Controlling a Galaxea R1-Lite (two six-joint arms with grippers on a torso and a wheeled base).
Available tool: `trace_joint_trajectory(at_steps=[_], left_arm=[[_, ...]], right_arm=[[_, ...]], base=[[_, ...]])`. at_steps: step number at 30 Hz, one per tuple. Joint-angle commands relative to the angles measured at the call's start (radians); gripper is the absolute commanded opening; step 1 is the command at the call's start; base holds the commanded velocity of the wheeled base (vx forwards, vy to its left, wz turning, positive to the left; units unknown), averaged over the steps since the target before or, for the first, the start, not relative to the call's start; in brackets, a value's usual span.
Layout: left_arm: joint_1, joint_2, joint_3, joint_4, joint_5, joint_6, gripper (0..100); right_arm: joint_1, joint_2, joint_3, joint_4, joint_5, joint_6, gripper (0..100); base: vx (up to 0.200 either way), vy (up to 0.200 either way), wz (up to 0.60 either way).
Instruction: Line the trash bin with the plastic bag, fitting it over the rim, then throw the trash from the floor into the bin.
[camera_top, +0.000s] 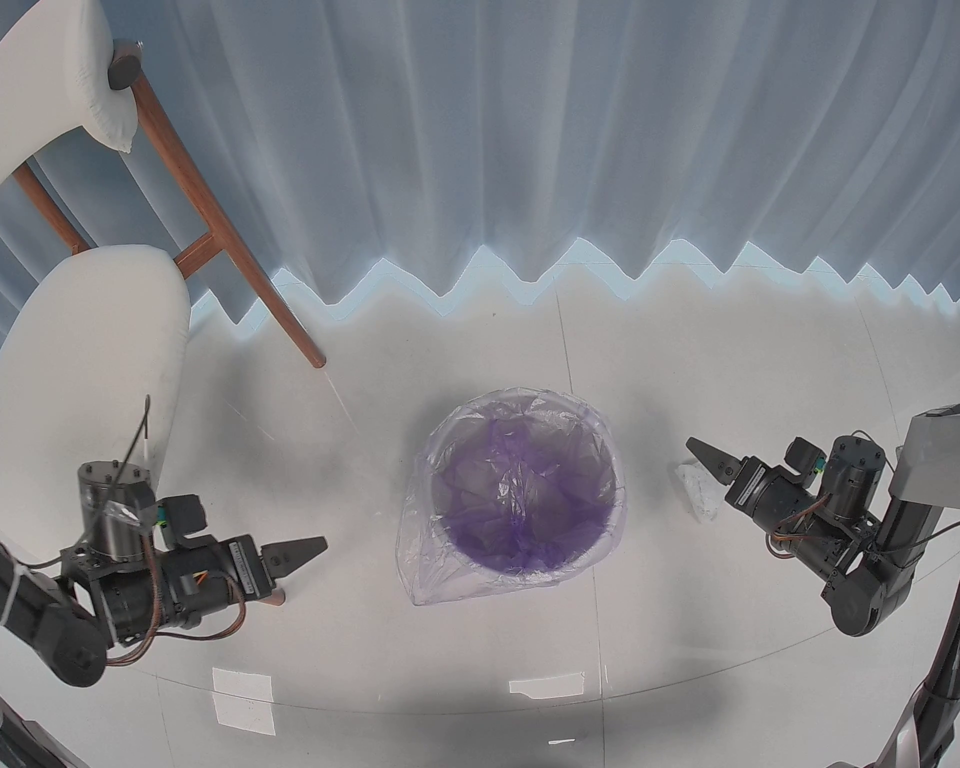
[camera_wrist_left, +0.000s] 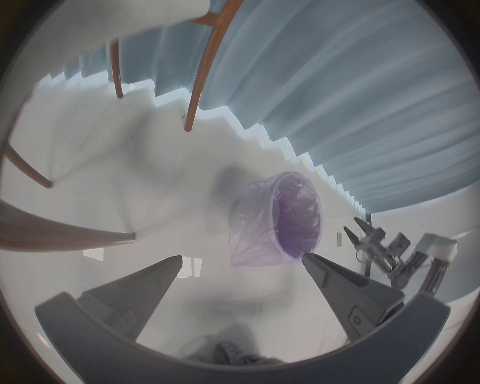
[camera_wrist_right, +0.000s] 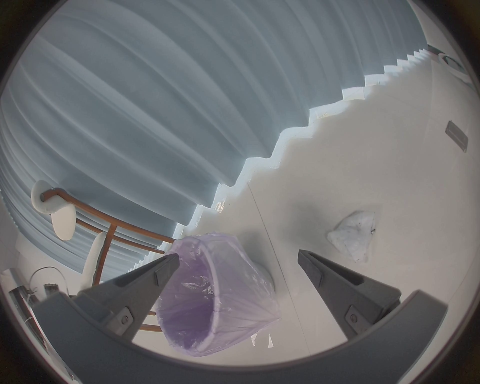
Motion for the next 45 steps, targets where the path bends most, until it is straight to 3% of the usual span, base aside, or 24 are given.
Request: trace_joint_trajectory(at_steps=[1,2,3,5,13,20,24,31,43,44,45], left_arm=[[-0.075,0.496,-0.036,-0.488,0.019,-0.217,100],[-0.075,0.496,-0.036,-0.488,0.019,-0.217,100],[-0.093,0.623,-0.04,-0.698,0.045,-0.224,100],[-0.104,0.689,-0.054,-0.743,0.063,-0.215,100],[-0.107,0.77,-0.319,-0.717,0.098,-0.352,100],[-0.099,0.882,-0.493,-0.714,0.1,-0.361,100],[-0.081,0.917,-0.556,-0.714,0.109,-0.364,100],[-0.075,0.937,-0.628,-0.712,0.149,-0.45,100],[-0.084,1.029,-0.812,-0.625,0.146,-0.455,100],[-0.084,1.032,-0.82,-0.616,0.146,-0.455,0],[-0.085,1.032,-0.823,-0.609,0.144,-0.455,0]], right_arm=[[0.011,-0.118,0.044,-0.016,-0.01,-0.035,100],[0.011,-0.118,0.044,-0.016,-0.01,-0.035,100],[0.017,-0.118,0.045,-0.016,-0.018,-0.035,100],[0.024,-0.12,0.045,-0.016,-0.033,-0.035,100],[0.05,-0.14,0.058,-0.014,-0.09,-0.037,100],[0.082,-0.138,0.073,-0.016,-0.09,-0.057,100],[0.097,-0.14,0.072,-0.016,-0.092,-0.058,100],[0.1,-0.138,0.073,-0.016,-0.095,-0.058,100],[0.1,-0.138,0.082,-0.016,-0.112,-0.06,100],[0.1,-0.138,0.082,-0.016,-0.113,-0.06,100],[0.1,-0.138,0.082,-0.016,-0.113,-0.06,100]], base=[[0.0,0.0,0.0],[0.0,0.0,0.0],[0.0,0.0,0.0],[0.0,0.0,0.0],[0.0,0.0,0.0],[0.0,0.0,0.0],[0.0,0.0,0.0],[0.0,0.0,0.0],[0.0,0.0,0.0],[0.0,0.0,0.0],[0.0,0.0,0.0]])
